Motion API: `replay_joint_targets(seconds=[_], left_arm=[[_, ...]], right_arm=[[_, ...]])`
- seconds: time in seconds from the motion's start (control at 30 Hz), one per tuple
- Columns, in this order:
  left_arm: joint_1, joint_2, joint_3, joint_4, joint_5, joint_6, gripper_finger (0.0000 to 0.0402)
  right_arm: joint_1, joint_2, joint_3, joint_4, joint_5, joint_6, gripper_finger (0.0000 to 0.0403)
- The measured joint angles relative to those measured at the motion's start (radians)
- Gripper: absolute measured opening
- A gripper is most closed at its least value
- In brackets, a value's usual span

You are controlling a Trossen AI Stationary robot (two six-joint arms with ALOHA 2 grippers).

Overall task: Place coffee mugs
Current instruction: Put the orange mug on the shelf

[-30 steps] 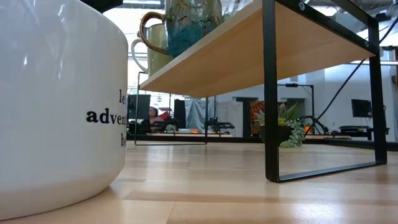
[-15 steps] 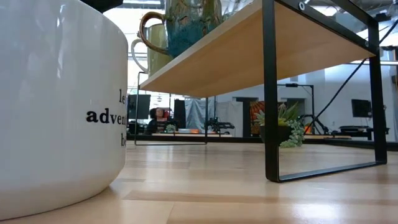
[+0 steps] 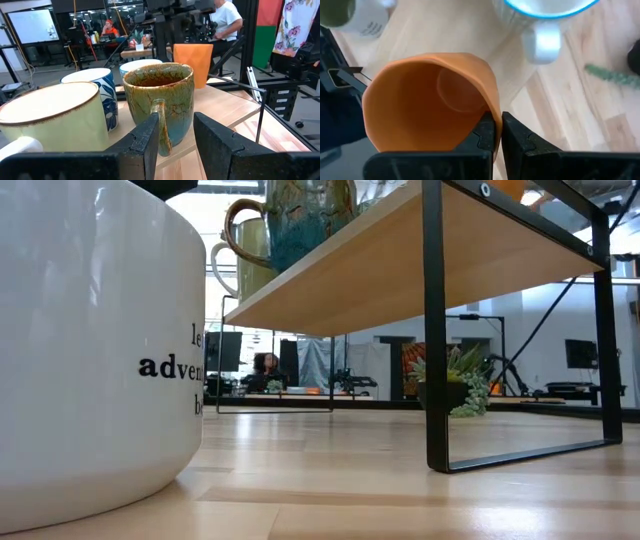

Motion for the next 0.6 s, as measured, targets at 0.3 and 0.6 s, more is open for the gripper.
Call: replay_joint_targets(seconds=[0.3,0.6], left_arm=[[0.000,0.000,0.000,-0.002,0.000,-0.012,0.0110],[0.000,0.000,0.000,-0.002,0.000,-0.014,0.0110]], right_arm=[[0.000,0.065,0.000,-0.023,-0.010,-0.046,0.0047],[-0.003,0.084,0.001,-0.023,-0.013,-0.079,0.0118]])
